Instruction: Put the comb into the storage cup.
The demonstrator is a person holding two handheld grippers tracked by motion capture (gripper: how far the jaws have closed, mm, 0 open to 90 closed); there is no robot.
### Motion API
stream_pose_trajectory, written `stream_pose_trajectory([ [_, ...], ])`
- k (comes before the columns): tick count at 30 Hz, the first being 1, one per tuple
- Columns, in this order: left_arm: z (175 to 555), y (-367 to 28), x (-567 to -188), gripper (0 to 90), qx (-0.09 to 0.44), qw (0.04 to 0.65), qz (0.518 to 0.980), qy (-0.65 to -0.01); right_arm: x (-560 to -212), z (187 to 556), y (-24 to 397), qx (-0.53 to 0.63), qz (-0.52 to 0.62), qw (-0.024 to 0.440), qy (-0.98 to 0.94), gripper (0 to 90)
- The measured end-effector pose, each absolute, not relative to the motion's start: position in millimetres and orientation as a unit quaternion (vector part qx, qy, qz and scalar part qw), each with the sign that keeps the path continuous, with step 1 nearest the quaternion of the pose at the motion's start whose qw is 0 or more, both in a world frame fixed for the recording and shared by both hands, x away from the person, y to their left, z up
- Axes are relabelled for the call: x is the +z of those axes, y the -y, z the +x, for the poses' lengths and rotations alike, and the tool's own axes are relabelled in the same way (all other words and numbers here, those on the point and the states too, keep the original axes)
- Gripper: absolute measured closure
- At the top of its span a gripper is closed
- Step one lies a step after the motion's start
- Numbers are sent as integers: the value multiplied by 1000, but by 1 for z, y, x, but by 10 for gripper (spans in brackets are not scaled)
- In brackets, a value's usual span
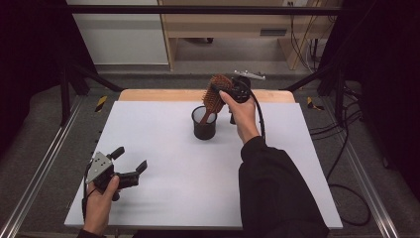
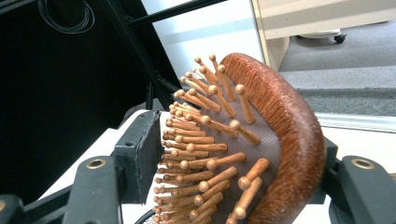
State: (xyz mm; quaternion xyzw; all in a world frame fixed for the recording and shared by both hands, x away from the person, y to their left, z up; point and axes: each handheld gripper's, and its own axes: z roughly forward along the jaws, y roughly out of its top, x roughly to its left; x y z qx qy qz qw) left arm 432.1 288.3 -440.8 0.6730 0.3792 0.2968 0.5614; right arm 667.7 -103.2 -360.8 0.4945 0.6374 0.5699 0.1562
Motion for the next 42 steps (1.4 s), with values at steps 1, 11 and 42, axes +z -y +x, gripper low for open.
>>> stream_pose_trajectory([
  [1,432,-288,-441,18,297,562,673,-379,-361,668,103,569,495,157,-638,350],
  [11,432,-288,-441,18,297,561,674,-379,-362,668,103,562,495,161,-642,321],
  [42,432,-287,-441,18,293,562,675,-378,-364,669,103,548,499,167,-650,220],
])
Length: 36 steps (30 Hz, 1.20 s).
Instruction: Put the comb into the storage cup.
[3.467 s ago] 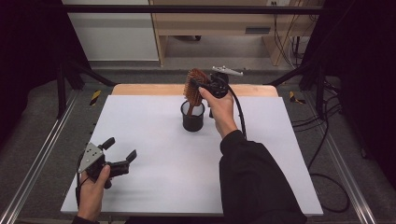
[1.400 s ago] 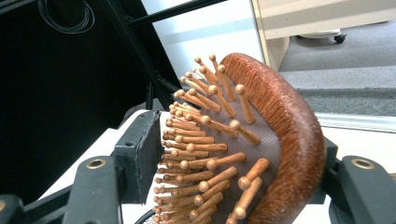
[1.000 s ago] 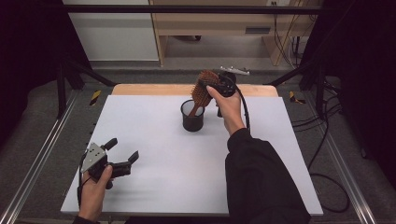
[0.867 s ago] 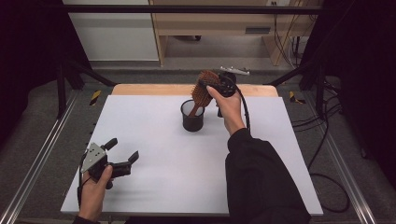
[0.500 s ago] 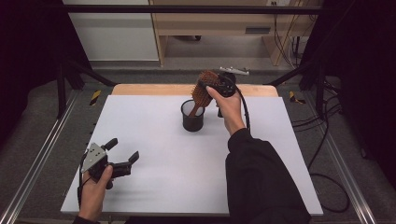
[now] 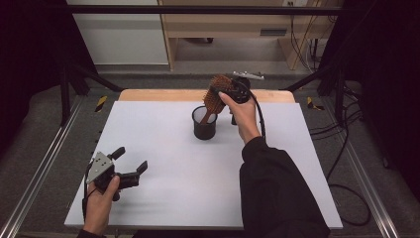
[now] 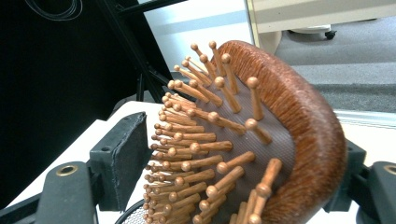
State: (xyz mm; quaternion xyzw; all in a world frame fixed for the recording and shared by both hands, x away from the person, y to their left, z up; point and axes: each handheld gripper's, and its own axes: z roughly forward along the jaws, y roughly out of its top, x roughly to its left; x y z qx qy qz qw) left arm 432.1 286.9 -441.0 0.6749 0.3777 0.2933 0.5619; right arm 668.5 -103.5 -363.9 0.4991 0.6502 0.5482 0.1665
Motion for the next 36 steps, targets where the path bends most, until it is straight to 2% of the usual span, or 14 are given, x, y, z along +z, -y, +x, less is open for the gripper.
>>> stream_pose_trajectory([
  [11,432,-287,-441,17,294,562,674,-377,-360,664,105,536,498,181,-657,100],
  [25,432,-288,-440,16,298,562,672,-380,-349,647,111,526,489,211,-663,52],
  [36,432,-287,-440,16,299,562,669,-383,-334,629,120,521,476,231,-669,59],
])
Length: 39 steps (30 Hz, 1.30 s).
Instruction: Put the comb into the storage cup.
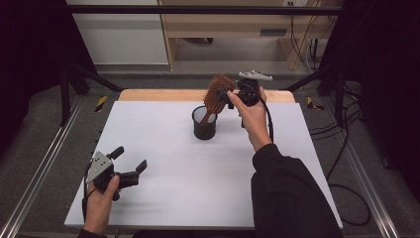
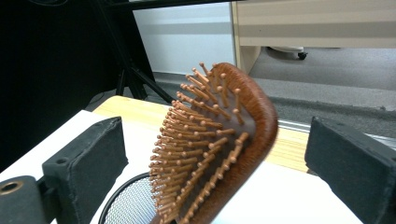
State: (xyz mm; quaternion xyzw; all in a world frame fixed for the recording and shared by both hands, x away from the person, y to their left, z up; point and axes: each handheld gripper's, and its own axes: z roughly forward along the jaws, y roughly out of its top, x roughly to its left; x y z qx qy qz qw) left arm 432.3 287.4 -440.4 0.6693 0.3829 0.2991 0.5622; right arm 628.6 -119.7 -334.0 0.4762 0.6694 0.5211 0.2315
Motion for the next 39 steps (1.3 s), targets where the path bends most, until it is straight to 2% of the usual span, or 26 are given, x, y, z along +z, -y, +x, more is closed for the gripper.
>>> stream_pose_trajectory([
  [28,424,-320,-435,14,319,566,639,-411,-315,606,140,547,451,237,-664,72],
  [39,423,-319,-435,14,319,565,641,-410,-303,591,153,560,441,240,-659,67],
])
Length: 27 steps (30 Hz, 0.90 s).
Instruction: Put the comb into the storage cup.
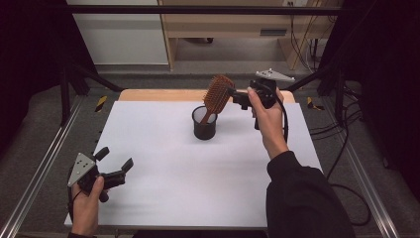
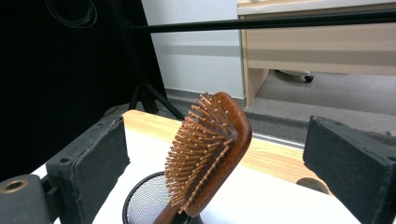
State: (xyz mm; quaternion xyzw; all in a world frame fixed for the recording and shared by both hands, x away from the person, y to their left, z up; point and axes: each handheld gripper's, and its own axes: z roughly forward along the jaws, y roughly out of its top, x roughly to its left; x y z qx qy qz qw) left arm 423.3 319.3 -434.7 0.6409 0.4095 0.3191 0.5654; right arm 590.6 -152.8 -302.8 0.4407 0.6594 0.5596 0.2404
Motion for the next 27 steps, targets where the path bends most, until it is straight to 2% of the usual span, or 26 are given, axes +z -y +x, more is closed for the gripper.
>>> stream_pose_trajectory([
  [17,423,-319,-435,14,319,566,641,-409,-295,571,171,573,427,252,-653,55],
  [27,421,-319,-436,14,319,564,640,-412,-294,558,183,574,417,292,-641,35],
])
